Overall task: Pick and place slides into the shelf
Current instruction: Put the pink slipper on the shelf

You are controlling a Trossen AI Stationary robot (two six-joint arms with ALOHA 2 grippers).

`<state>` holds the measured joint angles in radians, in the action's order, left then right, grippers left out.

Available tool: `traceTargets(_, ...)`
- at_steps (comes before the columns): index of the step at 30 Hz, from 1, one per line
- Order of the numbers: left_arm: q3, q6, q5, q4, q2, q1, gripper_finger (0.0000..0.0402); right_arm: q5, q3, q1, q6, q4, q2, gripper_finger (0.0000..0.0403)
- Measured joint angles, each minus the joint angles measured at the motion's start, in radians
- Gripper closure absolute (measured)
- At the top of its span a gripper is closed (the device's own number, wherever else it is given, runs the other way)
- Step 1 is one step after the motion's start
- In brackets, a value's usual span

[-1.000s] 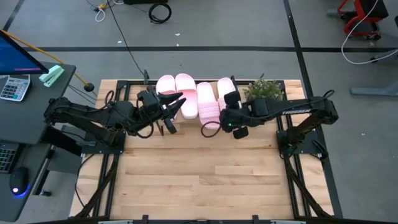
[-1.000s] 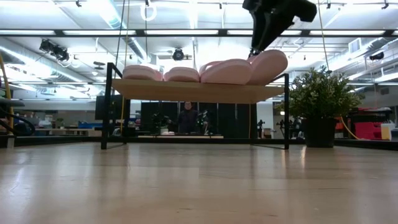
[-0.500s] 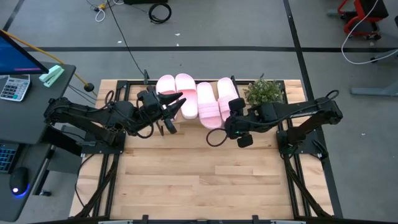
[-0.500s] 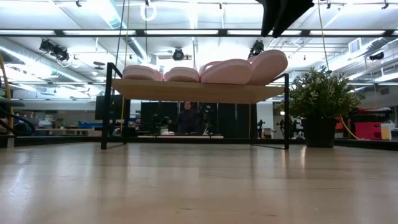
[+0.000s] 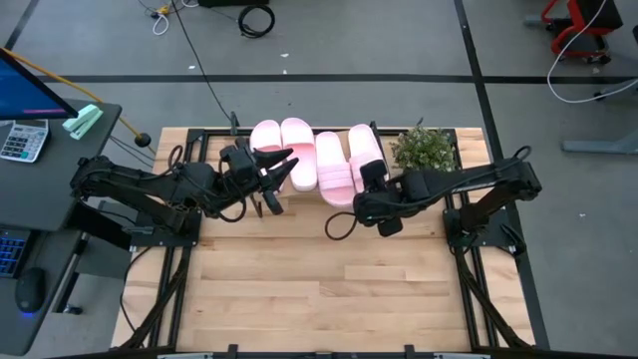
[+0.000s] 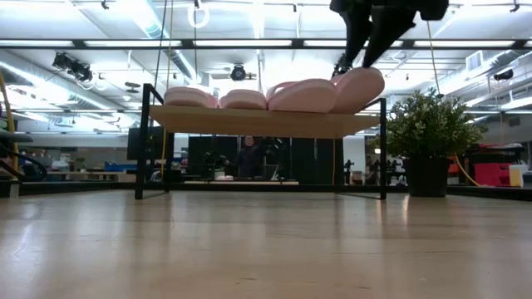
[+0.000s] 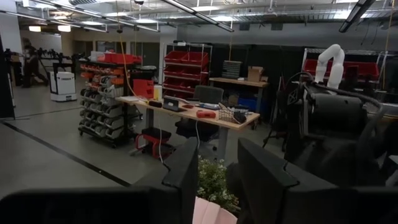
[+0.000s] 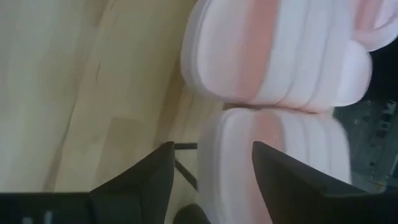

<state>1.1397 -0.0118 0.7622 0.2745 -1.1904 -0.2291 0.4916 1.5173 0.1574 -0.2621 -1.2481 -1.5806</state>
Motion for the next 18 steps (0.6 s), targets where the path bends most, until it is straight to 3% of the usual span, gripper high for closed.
traceTargets(4,0.000,0.000,0.000,0.000,0.000,0.000,0.0283,0.010,-0.044,-0.005,-0.002,0.000,-0.002,0.0181)
traceTargets(11,0.000,0.000,0.000,0.002,0.000,0.000,0.0282,0.144,-0.096,-0.007,0.003,0.013,-0.002,0.0199)
traceTargets(18,0.000,0.000,0.000,0.003,0.000,0.000,0.0280,0.145,-0.115,-0.006,0.028,0.020,-0.002,0.0275)
